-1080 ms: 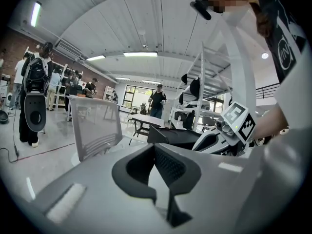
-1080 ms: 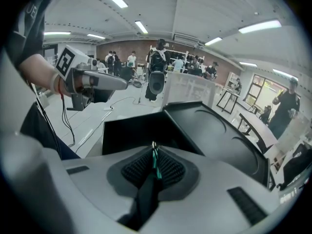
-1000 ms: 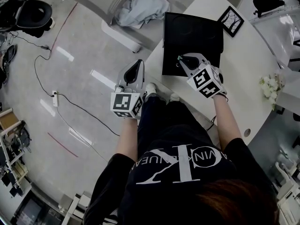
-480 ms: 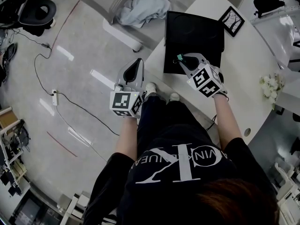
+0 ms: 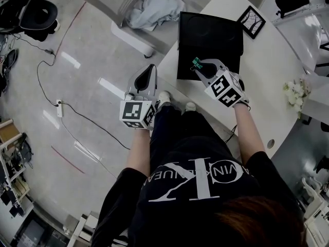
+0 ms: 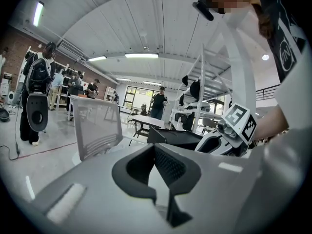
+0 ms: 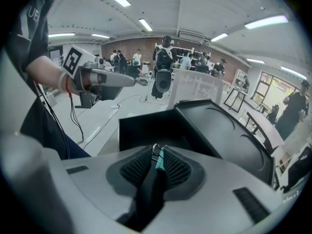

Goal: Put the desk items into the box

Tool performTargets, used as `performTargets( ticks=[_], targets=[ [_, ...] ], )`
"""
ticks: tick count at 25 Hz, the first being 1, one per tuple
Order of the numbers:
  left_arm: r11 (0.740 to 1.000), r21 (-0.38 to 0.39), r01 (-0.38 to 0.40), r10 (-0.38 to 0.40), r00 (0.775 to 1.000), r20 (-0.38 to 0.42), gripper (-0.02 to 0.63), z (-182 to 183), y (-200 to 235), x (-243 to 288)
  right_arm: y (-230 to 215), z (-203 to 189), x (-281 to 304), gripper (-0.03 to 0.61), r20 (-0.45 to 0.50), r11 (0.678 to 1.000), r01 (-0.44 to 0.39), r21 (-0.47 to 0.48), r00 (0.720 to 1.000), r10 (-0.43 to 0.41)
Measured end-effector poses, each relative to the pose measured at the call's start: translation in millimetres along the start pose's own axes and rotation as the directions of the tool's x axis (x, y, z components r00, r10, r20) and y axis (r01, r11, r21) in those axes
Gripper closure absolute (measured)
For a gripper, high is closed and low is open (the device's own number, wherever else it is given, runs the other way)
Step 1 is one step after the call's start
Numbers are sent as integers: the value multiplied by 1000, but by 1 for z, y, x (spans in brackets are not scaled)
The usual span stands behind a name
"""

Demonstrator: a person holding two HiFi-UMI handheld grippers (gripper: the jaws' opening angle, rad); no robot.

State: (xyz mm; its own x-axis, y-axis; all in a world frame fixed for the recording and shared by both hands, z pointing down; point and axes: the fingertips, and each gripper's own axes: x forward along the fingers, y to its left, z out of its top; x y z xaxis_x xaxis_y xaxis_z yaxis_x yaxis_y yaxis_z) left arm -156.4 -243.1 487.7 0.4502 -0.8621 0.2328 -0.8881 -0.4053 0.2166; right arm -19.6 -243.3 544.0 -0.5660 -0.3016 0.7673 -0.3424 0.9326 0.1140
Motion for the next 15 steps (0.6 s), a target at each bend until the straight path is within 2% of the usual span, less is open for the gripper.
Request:
performTargets(
  ticks=[5,8,15],
  targets=[
    [1000,4,1,-1,1000,7,603,2,-3,0,2,0,-4,540,11,1000,-6,-4,1000,6],
    [1000,8,4,-4,1000,9,603,4,-6,1,2,0,-8,483,21,1000,-4,4,1000,4],
    [1000,23,15,-15,1000,17,603,9,-15,4,-3,0,-21,487,68,996,16,86,997,-21]
  ],
)
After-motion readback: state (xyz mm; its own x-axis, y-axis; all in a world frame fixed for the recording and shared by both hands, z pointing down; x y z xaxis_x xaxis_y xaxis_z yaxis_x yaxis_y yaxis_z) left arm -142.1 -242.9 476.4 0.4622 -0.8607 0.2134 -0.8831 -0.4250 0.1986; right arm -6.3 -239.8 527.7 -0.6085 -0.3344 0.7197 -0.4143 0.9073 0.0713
